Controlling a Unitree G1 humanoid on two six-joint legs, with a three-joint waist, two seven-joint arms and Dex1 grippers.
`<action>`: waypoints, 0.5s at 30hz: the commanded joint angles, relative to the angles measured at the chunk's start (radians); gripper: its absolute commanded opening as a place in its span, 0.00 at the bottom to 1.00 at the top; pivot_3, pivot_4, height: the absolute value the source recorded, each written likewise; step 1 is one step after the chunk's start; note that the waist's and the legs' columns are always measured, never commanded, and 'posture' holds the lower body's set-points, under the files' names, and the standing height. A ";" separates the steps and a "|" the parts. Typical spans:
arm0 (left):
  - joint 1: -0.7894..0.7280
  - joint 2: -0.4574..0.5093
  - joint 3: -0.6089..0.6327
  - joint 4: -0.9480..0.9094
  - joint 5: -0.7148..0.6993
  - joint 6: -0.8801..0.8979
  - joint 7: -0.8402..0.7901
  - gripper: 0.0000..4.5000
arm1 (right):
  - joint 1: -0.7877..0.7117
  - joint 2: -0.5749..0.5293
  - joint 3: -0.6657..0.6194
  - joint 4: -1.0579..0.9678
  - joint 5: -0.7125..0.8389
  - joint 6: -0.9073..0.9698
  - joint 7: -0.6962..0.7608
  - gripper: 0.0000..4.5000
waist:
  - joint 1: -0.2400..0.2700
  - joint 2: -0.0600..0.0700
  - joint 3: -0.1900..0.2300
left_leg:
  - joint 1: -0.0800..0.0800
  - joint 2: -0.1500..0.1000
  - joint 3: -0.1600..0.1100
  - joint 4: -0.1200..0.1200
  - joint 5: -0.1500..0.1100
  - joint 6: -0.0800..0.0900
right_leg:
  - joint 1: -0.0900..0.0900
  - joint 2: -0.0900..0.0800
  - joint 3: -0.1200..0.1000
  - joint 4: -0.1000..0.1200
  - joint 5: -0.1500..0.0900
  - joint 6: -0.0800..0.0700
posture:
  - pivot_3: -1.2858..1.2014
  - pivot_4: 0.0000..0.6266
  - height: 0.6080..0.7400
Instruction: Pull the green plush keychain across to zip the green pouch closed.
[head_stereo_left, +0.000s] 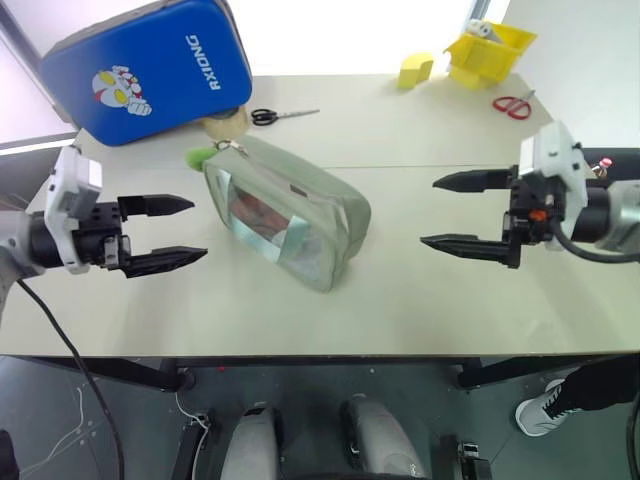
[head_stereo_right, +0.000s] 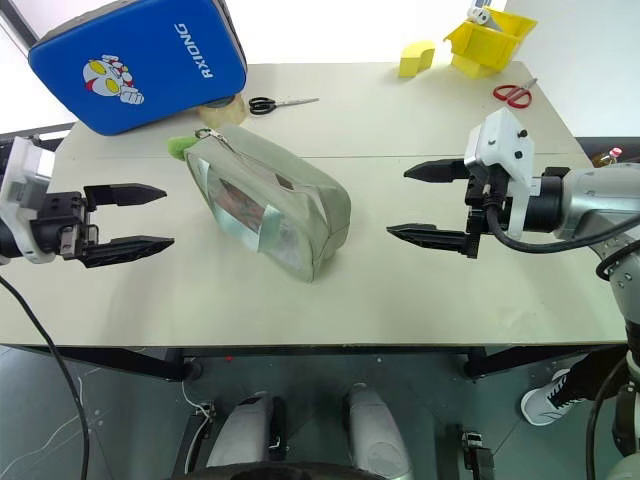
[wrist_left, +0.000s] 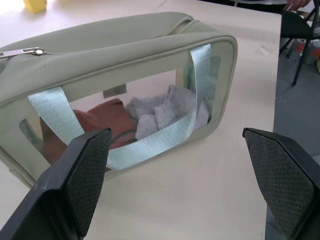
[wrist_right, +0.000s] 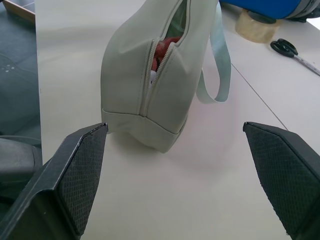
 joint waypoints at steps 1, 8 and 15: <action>-0.001 0.013 0.041 -0.030 -0.016 -0.008 0.001 0.99 | -0.069 0.010 0.002 -0.003 0.005 0.022 -0.027 1.00 | -0.002 0.000 0.000 | 0.000 0.000 0.000 0.000 0.000 0.000 | 0.000 0.000 0.000 0.000 0.000 0.000 | 0.52 0.24 0.98; 0.019 0.008 0.054 -0.030 -0.023 -0.010 -0.002 0.99 | -0.313 0.105 0.113 0.017 0.017 0.156 -0.117 1.00 | -0.001 0.001 0.000 | 0.000 0.001 0.000 0.000 0.000 0.000 | -0.001 0.000 0.000 0.000 0.000 0.000 | 0.52 0.24 0.98; -0.051 0.016 0.055 0.051 -0.033 -0.020 -0.038 0.99 | -0.637 0.370 0.256 0.176 0.022 0.391 -0.256 1.00 | -0.008 0.001 0.000 | -0.002 0.001 0.001 0.000 0.000 0.000 | -0.004 0.000 0.000 0.001 0.000 0.000 | 0.52 0.24 0.98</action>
